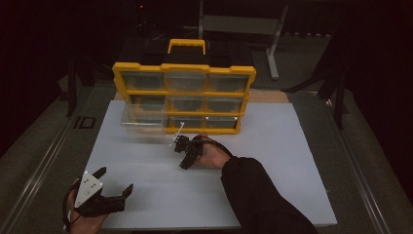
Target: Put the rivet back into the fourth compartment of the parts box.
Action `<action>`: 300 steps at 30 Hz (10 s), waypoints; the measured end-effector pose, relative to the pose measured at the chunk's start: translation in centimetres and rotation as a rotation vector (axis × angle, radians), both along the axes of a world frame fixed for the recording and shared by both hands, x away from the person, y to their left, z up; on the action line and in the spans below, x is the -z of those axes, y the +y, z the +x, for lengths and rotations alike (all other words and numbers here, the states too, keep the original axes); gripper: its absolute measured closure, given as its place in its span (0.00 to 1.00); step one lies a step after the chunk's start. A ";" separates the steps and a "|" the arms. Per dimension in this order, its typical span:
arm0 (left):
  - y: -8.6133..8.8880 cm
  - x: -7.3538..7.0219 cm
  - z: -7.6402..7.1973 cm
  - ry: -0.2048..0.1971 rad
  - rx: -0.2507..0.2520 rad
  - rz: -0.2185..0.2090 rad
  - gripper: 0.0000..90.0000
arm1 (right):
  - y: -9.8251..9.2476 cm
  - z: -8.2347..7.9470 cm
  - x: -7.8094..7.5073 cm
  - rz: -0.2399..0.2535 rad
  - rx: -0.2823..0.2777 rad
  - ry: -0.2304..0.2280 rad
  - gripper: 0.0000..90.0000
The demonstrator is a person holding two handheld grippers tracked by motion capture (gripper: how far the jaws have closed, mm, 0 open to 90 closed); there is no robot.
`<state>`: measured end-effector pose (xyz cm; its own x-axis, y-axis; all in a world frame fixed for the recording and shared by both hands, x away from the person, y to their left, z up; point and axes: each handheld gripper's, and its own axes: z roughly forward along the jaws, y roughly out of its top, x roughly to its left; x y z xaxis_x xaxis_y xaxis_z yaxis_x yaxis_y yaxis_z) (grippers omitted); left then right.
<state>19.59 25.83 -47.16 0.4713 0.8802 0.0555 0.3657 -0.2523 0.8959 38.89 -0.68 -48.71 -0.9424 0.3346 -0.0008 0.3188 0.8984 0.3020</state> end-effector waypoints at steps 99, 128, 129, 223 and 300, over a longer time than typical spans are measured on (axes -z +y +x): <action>0.0 0.0 0.0 0.003 -0.001 -0.001 0.00 | 1.5 0.6 -17.1 0.472 0.018 -0.225 0.92; 0.1 0.0 0.0 0.005 -0.004 -0.007 0.00 | 1.5 -0.2 -16.1 0.402 0.005 -0.254 0.20; 0.1 0.0 0.0 0.005 -0.004 -0.006 0.00 | 1.4 -0.2 -16.0 0.393 0.004 -0.255 0.20; 0.1 0.0 0.0 0.000 -0.004 -0.006 0.00 | 1.1 -0.1 0.3 -0.025 -0.040 0.027 0.89; 0.1 0.0 0.0 -0.002 -0.004 -0.008 0.00 | -0.8 0.8 -15.8 0.250 -0.055 -0.183 0.90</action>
<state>19.56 25.95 -47.14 0.4675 0.8826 0.0493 0.3652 -0.2436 0.8985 39.65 -1.43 -32.87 -0.9509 0.2941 -0.0960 0.1915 0.8033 0.5639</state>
